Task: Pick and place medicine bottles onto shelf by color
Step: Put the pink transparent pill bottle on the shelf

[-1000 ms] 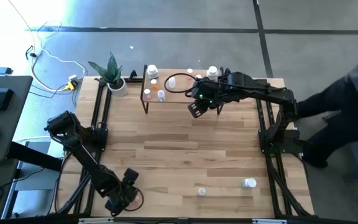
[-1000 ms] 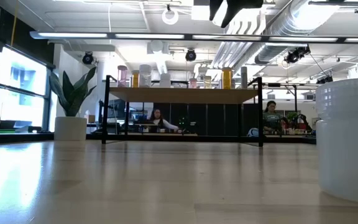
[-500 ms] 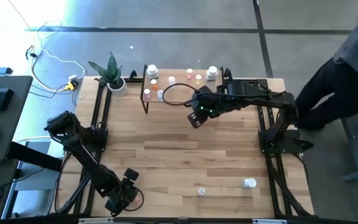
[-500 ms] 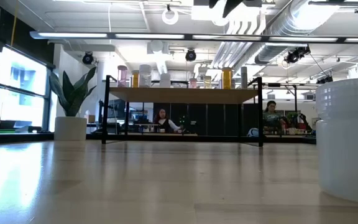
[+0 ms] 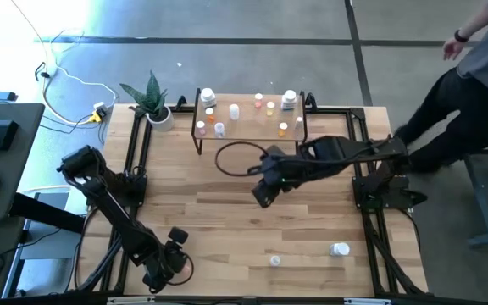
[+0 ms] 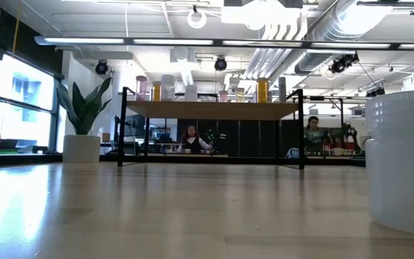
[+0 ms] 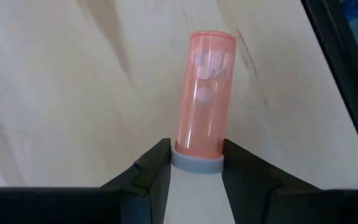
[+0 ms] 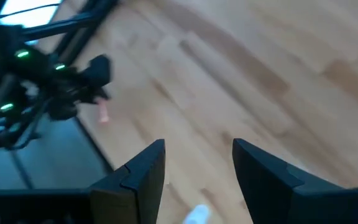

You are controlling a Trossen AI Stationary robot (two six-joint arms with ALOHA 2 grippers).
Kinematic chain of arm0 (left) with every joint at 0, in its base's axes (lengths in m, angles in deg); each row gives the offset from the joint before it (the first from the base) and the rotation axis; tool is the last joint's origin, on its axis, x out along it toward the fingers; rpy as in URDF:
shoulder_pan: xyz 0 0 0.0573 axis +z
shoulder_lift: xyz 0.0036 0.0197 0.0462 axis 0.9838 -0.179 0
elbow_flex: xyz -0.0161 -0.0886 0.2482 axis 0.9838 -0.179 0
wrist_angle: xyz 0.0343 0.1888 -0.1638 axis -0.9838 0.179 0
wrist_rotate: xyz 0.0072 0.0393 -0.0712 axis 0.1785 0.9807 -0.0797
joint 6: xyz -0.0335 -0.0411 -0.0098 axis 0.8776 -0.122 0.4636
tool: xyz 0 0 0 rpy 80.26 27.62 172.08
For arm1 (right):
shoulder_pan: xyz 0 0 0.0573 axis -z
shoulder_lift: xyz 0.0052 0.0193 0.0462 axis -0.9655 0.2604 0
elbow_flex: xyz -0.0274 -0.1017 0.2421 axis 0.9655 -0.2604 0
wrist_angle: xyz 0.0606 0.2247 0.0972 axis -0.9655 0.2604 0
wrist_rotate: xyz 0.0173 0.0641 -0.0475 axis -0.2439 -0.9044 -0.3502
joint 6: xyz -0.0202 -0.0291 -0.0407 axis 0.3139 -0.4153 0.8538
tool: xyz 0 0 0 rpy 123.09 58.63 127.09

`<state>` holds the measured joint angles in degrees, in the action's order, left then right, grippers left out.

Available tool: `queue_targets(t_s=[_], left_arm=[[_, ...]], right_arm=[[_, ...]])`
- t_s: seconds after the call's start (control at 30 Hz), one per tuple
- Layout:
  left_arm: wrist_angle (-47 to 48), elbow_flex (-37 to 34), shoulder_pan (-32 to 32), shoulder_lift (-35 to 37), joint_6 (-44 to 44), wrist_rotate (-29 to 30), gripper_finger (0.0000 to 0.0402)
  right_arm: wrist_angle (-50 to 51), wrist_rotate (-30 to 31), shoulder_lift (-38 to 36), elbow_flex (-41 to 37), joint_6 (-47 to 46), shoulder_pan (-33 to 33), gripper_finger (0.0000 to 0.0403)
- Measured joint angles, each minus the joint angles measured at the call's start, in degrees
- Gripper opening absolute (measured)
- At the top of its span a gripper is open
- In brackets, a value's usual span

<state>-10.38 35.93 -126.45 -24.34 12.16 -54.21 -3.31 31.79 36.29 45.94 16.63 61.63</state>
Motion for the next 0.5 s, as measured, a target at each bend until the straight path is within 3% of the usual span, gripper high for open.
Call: queue_targets(t_s=[0.5], left_arm=[[3.83,0.00,4.20,12.06,-14.70,10.14,0.0119]], right_arm=[[-7.79,-1.80,0.00,0.00,-7.28,-5.70,0.0179]])
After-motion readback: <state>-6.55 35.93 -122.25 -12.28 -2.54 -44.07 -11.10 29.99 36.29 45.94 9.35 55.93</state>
